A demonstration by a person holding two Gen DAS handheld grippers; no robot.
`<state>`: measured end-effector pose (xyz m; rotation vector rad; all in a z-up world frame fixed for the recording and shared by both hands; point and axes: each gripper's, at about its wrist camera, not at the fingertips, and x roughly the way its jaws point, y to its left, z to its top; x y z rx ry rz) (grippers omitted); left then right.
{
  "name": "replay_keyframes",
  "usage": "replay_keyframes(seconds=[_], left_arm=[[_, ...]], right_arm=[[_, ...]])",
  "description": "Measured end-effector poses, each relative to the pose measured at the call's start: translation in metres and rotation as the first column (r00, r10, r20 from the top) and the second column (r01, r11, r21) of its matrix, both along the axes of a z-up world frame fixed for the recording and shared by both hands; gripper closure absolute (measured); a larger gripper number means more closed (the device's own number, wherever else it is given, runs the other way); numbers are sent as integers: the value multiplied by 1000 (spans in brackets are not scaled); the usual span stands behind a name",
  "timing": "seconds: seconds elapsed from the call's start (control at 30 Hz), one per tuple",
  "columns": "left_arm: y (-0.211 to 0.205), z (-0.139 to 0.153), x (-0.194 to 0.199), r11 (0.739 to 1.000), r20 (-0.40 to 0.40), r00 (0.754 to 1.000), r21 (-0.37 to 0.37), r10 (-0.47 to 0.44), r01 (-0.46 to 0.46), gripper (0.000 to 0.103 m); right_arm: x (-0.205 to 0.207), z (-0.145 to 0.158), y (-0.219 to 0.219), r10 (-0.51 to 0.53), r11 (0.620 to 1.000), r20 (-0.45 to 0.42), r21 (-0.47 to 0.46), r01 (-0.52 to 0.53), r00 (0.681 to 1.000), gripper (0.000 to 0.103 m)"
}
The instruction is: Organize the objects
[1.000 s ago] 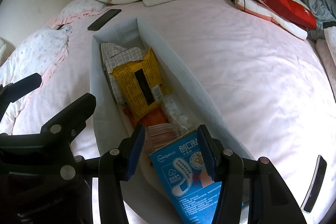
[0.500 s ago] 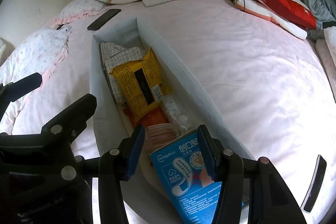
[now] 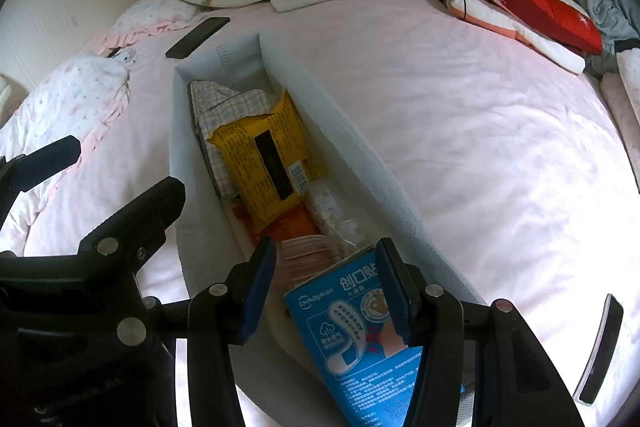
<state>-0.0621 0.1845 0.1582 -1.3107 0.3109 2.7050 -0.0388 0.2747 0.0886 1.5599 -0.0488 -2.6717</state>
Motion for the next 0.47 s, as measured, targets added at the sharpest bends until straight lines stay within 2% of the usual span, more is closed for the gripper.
replay_keyframes(seconds=[0.47], left_arm=[[1, 3, 2, 1000, -12, 1000, 0, 1, -1, 5]], right_arm=[[0, 0, 0, -2, 1000, 2, -8, 2, 1000, 50]])
